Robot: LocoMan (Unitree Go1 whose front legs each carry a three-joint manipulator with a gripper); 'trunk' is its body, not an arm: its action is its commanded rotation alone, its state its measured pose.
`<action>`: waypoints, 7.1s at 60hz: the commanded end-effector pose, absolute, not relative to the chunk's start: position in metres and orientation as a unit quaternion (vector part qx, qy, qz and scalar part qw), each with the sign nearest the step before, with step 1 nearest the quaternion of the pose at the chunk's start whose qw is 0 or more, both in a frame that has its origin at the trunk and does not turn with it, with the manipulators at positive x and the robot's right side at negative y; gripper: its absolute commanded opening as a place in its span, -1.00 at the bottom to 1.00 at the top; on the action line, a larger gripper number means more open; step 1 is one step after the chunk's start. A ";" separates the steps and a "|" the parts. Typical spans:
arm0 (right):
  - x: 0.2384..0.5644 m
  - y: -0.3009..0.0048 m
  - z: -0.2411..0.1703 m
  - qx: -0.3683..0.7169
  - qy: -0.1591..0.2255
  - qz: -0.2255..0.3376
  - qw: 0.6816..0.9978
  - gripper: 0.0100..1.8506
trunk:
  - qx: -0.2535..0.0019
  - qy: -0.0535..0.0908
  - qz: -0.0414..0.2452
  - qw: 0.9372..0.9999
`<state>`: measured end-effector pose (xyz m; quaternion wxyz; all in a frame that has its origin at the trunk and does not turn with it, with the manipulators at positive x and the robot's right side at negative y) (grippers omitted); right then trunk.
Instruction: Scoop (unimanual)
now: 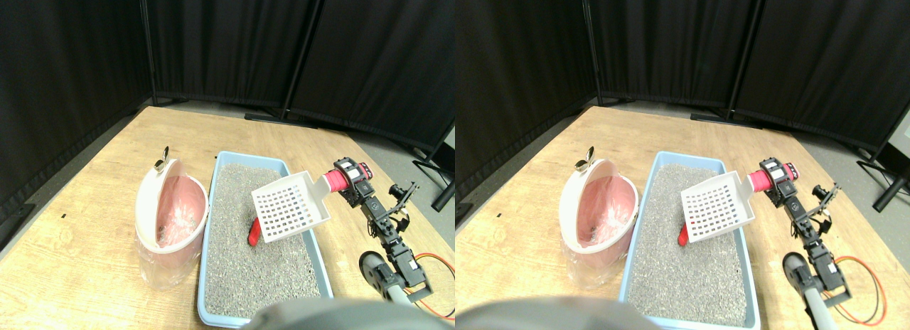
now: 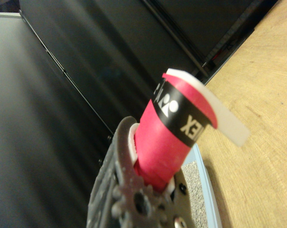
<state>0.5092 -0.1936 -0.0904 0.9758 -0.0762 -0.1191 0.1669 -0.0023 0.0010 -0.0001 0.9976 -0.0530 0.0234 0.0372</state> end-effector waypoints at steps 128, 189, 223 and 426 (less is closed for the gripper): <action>0.502 -0.104 -0.185 -0.234 -0.014 0.275 0.933 -0.92 | -0.083 0.052 0.079 0.992; 0.523 -0.144 -0.168 0.101 0.036 0.131 0.986 -0.95 | -0.078 0.056 0.078 0.992; 0.525 -0.150 -0.127 0.178 -0.042 0.142 0.973 -0.95 | -0.078 0.043 0.079 0.993; 0.557 -0.105 -0.093 0.133 -0.014 0.171 0.976 -0.95 | -0.112 0.039 0.150 0.982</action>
